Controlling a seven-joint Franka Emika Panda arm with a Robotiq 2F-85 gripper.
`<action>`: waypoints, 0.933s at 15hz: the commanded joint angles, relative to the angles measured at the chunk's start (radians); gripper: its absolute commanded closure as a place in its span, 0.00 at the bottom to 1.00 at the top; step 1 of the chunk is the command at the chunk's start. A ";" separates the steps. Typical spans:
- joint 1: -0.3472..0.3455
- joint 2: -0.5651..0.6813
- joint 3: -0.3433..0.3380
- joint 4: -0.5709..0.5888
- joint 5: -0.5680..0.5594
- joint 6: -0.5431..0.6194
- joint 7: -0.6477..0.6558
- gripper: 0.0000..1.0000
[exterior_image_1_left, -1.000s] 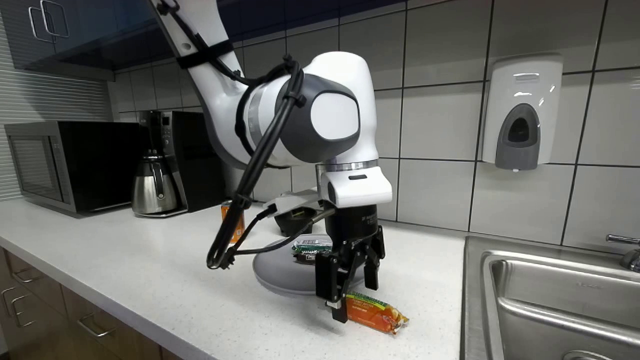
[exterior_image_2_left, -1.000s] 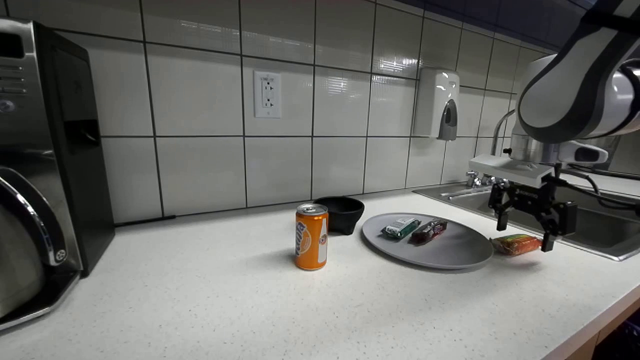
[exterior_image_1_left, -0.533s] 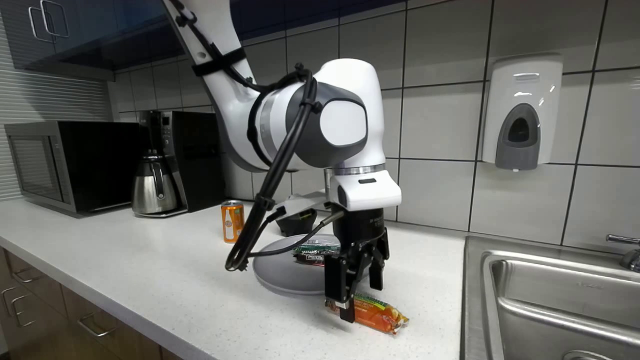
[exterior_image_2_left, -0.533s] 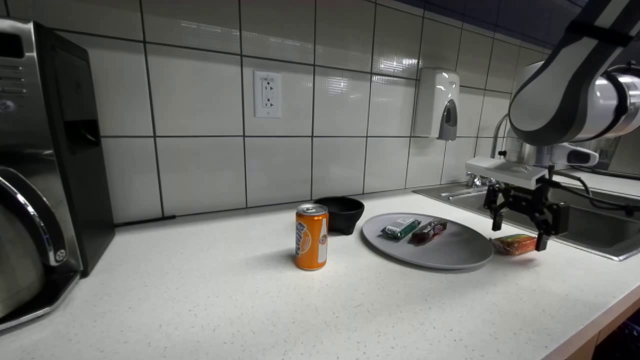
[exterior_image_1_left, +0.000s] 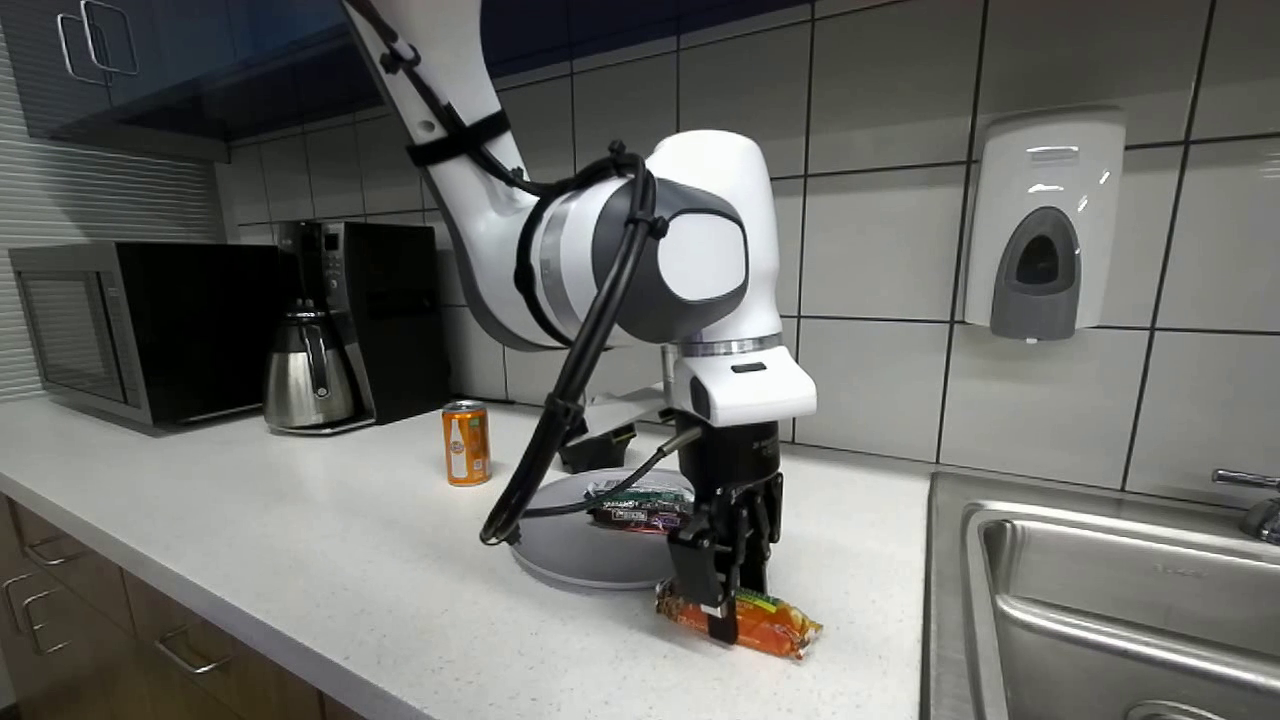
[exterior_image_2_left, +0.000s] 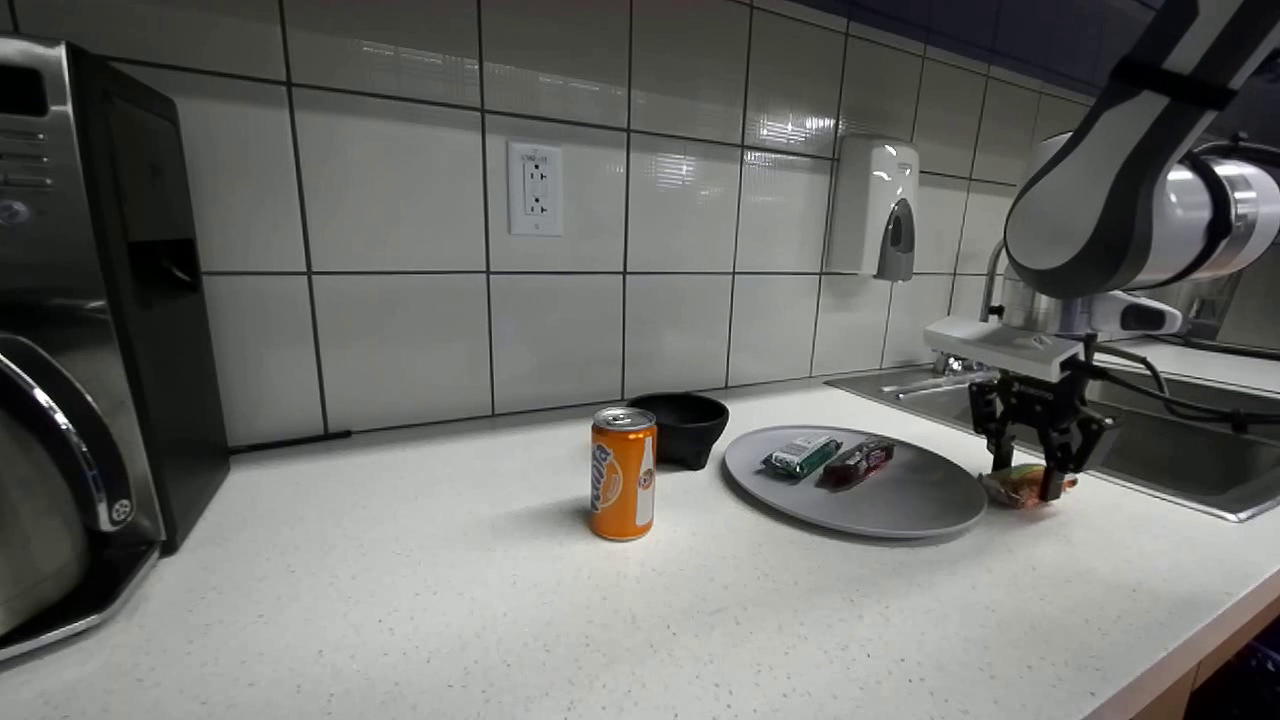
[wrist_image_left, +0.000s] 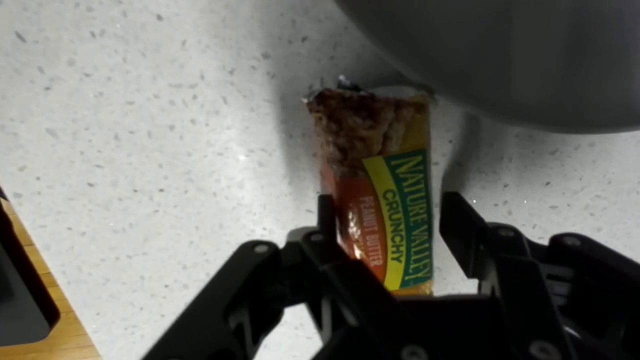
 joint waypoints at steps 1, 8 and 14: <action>0.002 0.013 -0.007 0.024 0.019 -0.003 -0.033 0.75; 0.021 -0.009 -0.026 0.021 -0.014 -0.010 -0.002 0.82; 0.054 -0.043 -0.038 0.005 -0.055 -0.013 0.035 0.82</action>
